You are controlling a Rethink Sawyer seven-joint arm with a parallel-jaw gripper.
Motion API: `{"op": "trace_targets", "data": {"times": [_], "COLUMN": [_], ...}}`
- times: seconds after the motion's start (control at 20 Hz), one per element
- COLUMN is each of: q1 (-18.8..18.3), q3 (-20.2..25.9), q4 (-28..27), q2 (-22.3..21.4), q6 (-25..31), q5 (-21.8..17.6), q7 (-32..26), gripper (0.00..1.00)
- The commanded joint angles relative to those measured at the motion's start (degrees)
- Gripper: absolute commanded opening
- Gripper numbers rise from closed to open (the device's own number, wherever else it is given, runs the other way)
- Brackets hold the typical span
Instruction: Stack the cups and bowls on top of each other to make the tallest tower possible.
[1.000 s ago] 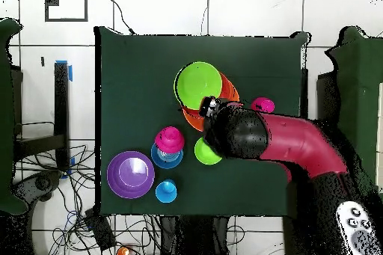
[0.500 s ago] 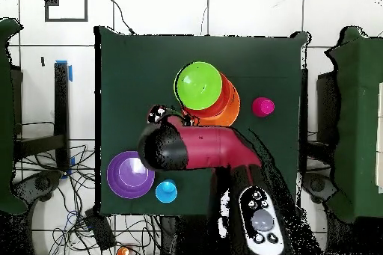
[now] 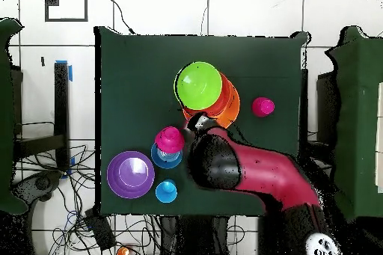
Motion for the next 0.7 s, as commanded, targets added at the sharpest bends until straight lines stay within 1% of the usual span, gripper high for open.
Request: {"op": "trace_targets", "data": {"times": [0.05,0.1,0.2,0.25,0.35,0.55,0.7], "q1": [-12.9,-14.0,-16.6,-18.1,-19.5,-20.9,-21.0], "q3": [6.8,7.7,9.1,10.0,11.1,12.4,12.9], "q4": [4.0,3.7,4.7,5.4,6.0,6.6,6.6], "q2": [-10.8,-11.0,-13.6,-15.1,-16.6,-16.7,-16.1], "q6": [13.1,13.4,14.6,16.3,17.4,17.1,16.3], "q5": [4.1,4.1,5.6,7.1,8.0,7.5,6.7], "q7": [-18.3,-18.6,-20.9,-22.9,-24.0,-23.6,-22.6], "gripper": [1.0,1.0,1.0,1.0,1.0,1.0,1.0]}}
